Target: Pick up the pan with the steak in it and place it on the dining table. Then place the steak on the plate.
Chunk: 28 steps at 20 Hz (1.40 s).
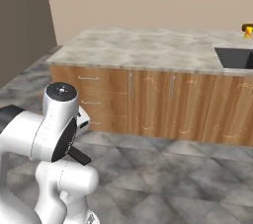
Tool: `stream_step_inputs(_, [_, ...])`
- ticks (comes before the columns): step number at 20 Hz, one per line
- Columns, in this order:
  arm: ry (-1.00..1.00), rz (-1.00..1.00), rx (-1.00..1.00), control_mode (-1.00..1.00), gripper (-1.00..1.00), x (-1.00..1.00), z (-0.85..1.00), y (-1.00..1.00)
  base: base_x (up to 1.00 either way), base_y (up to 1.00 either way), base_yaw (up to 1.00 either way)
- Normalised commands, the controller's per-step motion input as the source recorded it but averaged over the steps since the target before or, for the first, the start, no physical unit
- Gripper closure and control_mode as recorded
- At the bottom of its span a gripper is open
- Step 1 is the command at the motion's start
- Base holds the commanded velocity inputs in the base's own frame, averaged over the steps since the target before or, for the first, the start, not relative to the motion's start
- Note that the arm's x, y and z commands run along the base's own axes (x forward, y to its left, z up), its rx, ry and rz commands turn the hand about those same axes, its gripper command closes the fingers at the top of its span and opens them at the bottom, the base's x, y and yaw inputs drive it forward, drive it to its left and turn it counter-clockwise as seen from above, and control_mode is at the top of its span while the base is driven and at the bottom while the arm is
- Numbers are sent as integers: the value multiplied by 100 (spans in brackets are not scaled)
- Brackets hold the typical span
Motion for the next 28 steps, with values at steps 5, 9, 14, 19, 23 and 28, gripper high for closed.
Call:
stream_step_inputs(5, [0, 0, 0, 100, 100, 0, 0, 0, 4, 100, 1])
stream_step_inputs(9, [0, 0, 0, 100, 100, 0, 0, 0, 0, 97, 2])
stream_step_inputs(14, [0, 0, 0, 100, 100, 0, 0, 0, 2, 99, 1])
stream_step_inputs(19, [0, 0, 0, 100, 100, 0, 0, 0, 1, 100, 0])
stream_step_inputs(23, [0, 0, 0, 100, 100, 0, 0, 0, 6, 100, 0])
stream_step_inputs(28, [0, 0, 0, 100, 100, 0, 0, 0, 0, 100, 2])
